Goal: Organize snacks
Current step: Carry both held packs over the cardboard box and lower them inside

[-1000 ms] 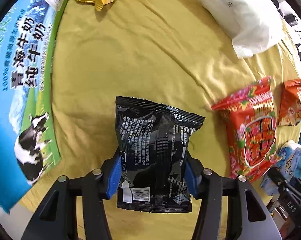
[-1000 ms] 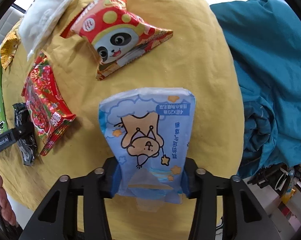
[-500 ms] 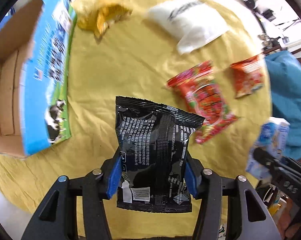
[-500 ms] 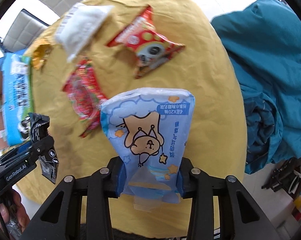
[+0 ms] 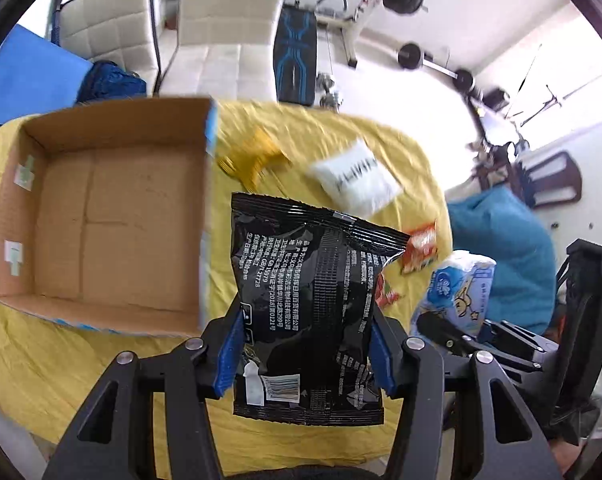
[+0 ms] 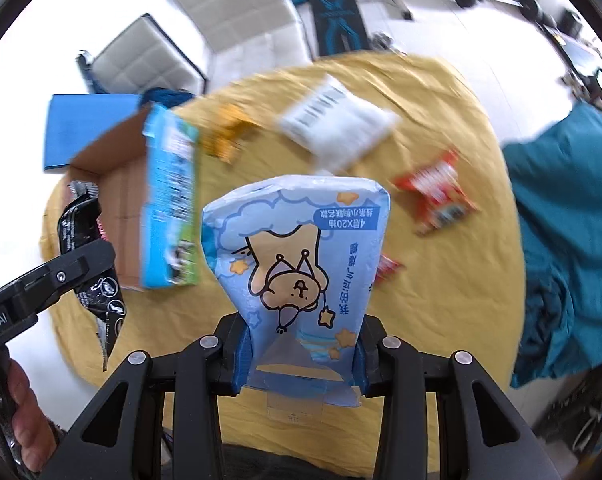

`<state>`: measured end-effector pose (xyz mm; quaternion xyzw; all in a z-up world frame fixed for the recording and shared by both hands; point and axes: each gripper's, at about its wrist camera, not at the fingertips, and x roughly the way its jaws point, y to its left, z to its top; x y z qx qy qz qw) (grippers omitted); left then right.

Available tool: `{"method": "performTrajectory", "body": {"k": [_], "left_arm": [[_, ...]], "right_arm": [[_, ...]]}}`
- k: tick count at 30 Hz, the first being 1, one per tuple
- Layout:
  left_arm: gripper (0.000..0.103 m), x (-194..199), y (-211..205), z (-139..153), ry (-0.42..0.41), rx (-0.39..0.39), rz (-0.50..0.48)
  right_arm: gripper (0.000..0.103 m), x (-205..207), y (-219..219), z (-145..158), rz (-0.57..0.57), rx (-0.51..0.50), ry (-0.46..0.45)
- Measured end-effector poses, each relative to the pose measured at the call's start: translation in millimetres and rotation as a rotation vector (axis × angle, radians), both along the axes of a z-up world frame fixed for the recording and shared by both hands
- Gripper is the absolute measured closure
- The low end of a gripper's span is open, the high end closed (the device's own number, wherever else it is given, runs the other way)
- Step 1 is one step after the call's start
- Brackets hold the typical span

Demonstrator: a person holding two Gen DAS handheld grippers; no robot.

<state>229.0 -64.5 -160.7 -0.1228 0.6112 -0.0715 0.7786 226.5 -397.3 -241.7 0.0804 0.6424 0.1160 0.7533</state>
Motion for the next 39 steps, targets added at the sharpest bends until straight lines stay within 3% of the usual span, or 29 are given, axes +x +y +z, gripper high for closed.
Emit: {"method": "performTrajectory", "body": {"k": [5,12,19,26,33,39], "left_arm": [[0.052,19,52,3,-0.040,0.052,0.032],[0.052,54,133,-40,-0.009,0.111,0.056],[0.052,105,189,-104,0.090,0.084,0.055],[0.052,148,217,-163,0.190,-0.015,0.062],[0.052,167,214,-211,0.275,-0.103,0.039],[0.051,177,211,-227,0.312,-0.122,0.023]], "right_arm": [[0.061,16,73,34,0.063,0.028,-0.050],[0.061,56,182,34,0.140,0.032,-0.063],[0.061,109,269,-31,0.166,0.027,0.035],[0.061,148,298,-106,0.104,-0.035,0.102],[0.061,159,311,-147,0.096,-0.067,0.105],[0.059,160,312,-160,0.098,-0.063,0.108]]}}
